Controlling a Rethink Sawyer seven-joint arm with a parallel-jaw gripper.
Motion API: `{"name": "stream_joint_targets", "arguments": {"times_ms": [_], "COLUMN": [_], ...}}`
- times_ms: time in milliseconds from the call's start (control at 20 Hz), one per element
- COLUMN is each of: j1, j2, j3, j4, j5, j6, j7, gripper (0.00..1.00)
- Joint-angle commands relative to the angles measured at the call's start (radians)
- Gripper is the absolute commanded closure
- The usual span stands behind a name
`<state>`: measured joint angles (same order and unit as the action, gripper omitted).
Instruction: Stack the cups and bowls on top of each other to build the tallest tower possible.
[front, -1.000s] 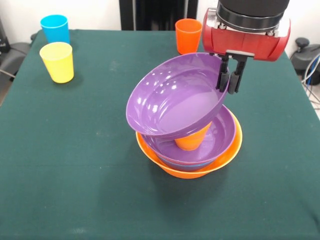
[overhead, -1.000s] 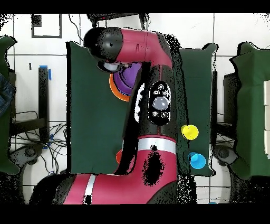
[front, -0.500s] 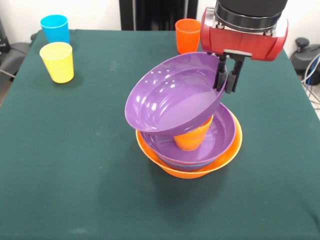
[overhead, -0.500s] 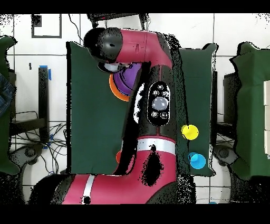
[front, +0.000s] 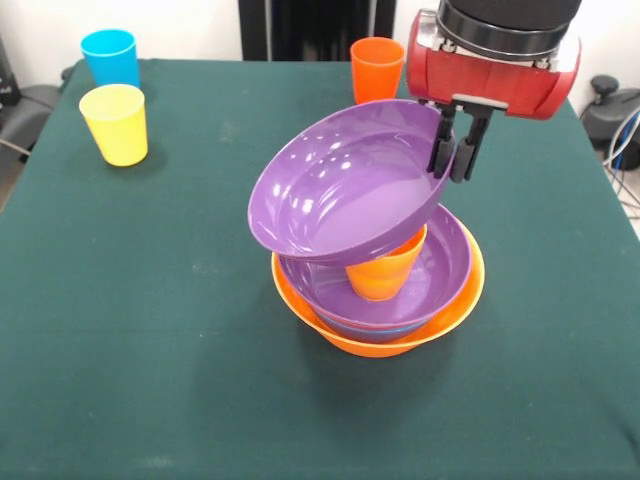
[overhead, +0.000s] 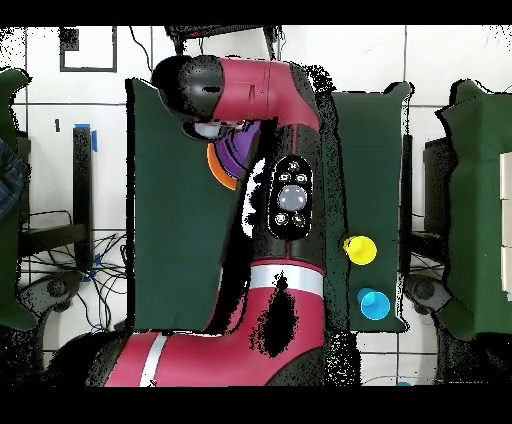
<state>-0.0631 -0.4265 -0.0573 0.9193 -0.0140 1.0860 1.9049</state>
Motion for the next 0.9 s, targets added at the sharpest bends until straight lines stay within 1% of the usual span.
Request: {"name": "stream_joint_targets", "arguments": {"times_ms": [50,250,650,900], "j1": [0.032,0.045,0.062,0.068], "j2": [0.015,0.037,0.047,0.049], "j3": [0.029,0.017,0.0,-0.009], "j4": [0.0,-0.038,-0.05,-0.042], "j5": [-0.066,-0.068,-0.063,-0.055], "j6": [-0.017,0.002,0.012,-0.006], "j7": [0.024,0.038,0.047,0.053], "gripper": [1.0,1.0,1.0,1.0]}}
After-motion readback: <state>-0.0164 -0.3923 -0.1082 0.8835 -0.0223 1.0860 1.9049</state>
